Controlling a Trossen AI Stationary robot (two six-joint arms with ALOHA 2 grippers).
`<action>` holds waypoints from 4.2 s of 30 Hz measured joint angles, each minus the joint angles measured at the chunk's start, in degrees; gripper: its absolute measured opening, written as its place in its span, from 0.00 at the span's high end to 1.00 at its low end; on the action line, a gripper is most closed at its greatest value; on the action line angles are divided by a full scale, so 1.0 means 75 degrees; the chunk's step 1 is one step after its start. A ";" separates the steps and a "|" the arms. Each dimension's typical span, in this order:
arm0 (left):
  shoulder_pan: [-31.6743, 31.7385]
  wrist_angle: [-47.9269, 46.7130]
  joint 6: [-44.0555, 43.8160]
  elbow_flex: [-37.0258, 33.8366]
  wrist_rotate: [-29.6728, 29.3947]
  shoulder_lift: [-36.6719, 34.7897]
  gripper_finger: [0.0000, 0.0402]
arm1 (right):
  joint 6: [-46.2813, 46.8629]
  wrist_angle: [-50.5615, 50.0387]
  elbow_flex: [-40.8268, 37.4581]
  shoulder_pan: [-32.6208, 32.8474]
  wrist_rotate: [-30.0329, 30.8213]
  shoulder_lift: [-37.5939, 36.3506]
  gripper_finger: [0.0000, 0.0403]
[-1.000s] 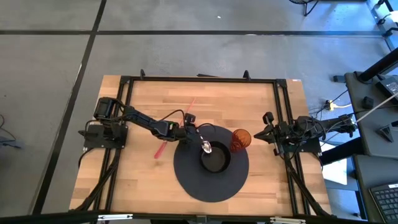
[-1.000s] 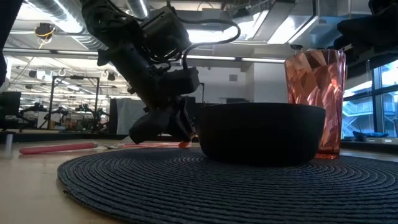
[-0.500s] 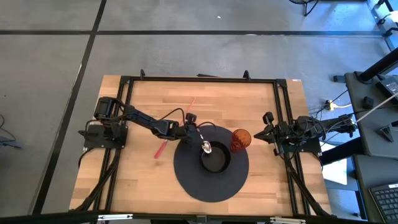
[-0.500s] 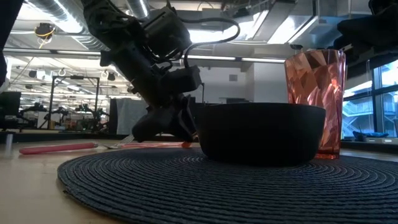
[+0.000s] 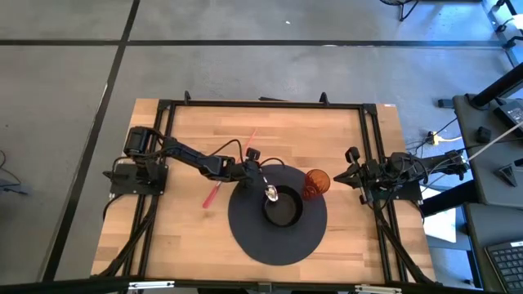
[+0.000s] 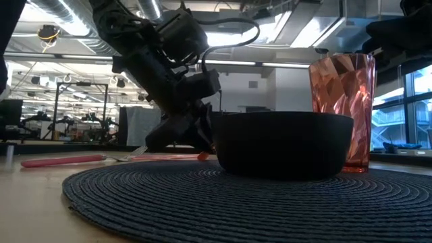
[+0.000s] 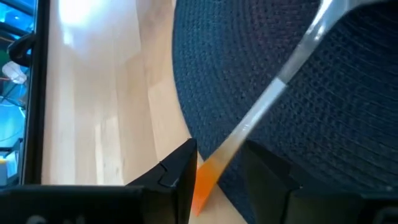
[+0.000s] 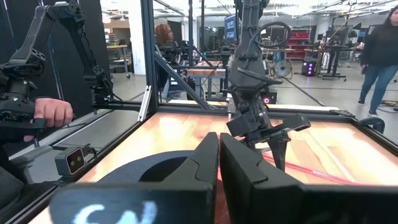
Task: Pick & Place Utensil
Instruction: Put the orange spoon in the black bowl
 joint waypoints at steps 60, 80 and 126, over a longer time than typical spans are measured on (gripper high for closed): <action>0.0346 0.0291 0.0317 -0.0003 0.0523 0.0000 0.45 | 0.0114 0.0006 0.0000 0.0002 0.0003 0.0000 0.96; 0.0586 0.1773 0.1336 0.0035 0.1044 0.0935 0.57 | -0.0026 0.0008 0.0000 0.0003 0.0007 0.0003 0.96; -0.2058 -0.5091 -0.3310 0.2085 -0.0169 -0.2412 0.99 | 0.0122 0.0052 0.0000 0.0002 -0.0005 0.0002 0.96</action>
